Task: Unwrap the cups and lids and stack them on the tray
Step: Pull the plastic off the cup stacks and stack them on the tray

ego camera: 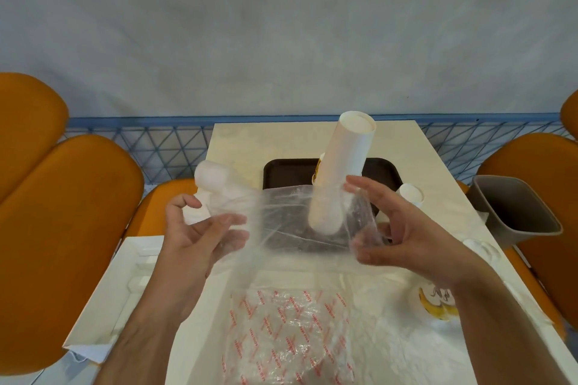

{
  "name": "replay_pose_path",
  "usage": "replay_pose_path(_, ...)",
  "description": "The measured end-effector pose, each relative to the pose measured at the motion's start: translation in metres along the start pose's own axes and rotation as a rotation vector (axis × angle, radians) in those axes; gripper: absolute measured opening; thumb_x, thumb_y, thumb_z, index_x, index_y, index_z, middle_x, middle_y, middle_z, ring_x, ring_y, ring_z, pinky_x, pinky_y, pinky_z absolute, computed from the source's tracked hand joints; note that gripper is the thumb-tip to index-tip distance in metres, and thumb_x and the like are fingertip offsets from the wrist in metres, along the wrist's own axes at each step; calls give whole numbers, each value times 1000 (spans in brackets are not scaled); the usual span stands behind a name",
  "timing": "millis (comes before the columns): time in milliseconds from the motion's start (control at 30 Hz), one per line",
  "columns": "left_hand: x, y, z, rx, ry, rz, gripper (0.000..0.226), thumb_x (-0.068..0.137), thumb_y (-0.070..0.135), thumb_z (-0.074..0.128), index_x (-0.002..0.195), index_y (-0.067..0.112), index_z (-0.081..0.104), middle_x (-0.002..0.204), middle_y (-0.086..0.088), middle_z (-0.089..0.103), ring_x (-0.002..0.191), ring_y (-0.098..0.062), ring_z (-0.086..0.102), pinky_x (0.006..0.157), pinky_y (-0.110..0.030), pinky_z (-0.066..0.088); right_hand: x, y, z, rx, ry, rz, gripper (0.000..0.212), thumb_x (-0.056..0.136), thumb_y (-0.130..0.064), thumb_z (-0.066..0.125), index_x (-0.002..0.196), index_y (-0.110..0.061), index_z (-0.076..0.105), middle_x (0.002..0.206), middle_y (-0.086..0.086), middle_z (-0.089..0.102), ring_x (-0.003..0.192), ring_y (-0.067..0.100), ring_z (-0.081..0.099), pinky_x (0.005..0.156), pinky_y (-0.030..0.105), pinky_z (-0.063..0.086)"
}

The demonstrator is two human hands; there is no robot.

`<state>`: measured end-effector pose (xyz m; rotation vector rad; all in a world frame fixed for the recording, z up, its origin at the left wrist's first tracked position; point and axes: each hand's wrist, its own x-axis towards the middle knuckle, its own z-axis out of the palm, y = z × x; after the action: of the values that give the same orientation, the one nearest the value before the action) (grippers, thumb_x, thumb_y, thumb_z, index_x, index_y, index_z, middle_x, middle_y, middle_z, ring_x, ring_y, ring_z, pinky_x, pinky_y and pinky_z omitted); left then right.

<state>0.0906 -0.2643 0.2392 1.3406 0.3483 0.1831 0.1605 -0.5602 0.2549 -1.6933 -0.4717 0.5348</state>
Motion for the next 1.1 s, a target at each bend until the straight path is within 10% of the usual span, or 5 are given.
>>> replay_pose_path(133,3,-5,2,85,-37,65,40,96,-8,51,95,30,41,91,-20,73,77,-32,70,75,-29,60,13,10,11,221,263,-14,16,89,-6,66,101,-7,77,95,9,74,78,25,67,71,29,57)
replay_pose_path(367,7,-6,-6,203,-79,150,52,85,-25,52,52,14,59,90,-7,72,91,-38,68,81,-30,60,12,15,4,150,177,17,56,86,12,67,128,-25,69,123,-1,71,77,29,66,70,31,58)
replay_pose_path(600,9,-6,-5,99,-6,39,40,81,-21,62,88,17,54,111,-2,69,100,-23,71,83,-35,52,7,12,-4,140,123,-53,100,78,22,70,150,-40,39,150,-25,45,87,11,68,69,32,58)
replay_pose_path(767,10,-7,-1,91,19,-14,39,80,-23,61,83,14,52,112,-2,68,97,-17,73,88,-39,52,10,17,0,294,226,-46,49,78,-3,74,118,-25,55,123,16,67,89,35,65,79,57,56)
replay_pose_path(1100,15,-31,11,-158,79,-165,40,54,26,81,83,12,58,98,-7,72,111,-32,67,100,-39,53,16,19,2,204,250,-103,37,93,13,59,110,-16,75,80,11,65,72,24,57,69,26,53)
